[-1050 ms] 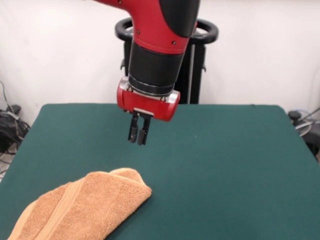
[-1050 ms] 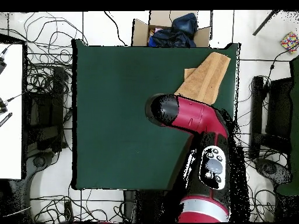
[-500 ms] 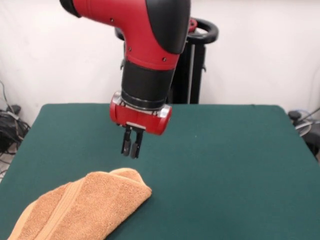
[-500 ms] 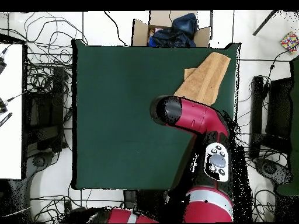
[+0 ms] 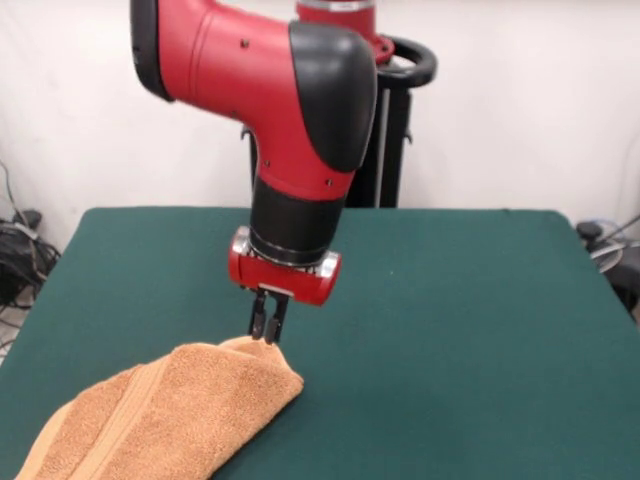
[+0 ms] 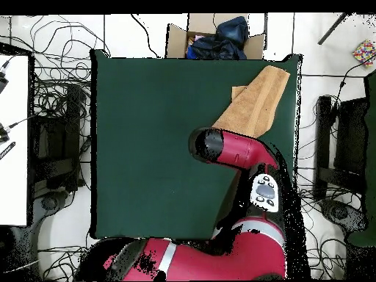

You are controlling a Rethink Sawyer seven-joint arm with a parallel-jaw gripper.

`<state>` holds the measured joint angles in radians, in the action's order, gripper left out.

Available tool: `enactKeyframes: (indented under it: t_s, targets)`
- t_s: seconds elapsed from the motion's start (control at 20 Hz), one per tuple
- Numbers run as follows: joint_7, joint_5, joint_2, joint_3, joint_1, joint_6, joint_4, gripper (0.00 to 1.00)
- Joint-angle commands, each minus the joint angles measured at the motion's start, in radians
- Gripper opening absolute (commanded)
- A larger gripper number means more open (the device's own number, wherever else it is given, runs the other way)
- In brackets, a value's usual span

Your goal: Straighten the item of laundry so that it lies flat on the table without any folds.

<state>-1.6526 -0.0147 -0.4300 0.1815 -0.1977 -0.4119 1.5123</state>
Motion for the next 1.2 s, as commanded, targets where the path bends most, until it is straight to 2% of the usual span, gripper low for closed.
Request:
enactKeyframes:
  t_s: [0.05,0.35,1.2]
  targets:
    - [-0.081,-0.029,0.099,-0.083,0.009,-0.050,0.003,0.00]
    - [-0.069,-0.028,0.133,-0.065,0.011,-0.106,-0.035,0.00]
    - [-0.067,-0.046,0.129,-0.006,0.055,-0.214,-0.086,0.00]
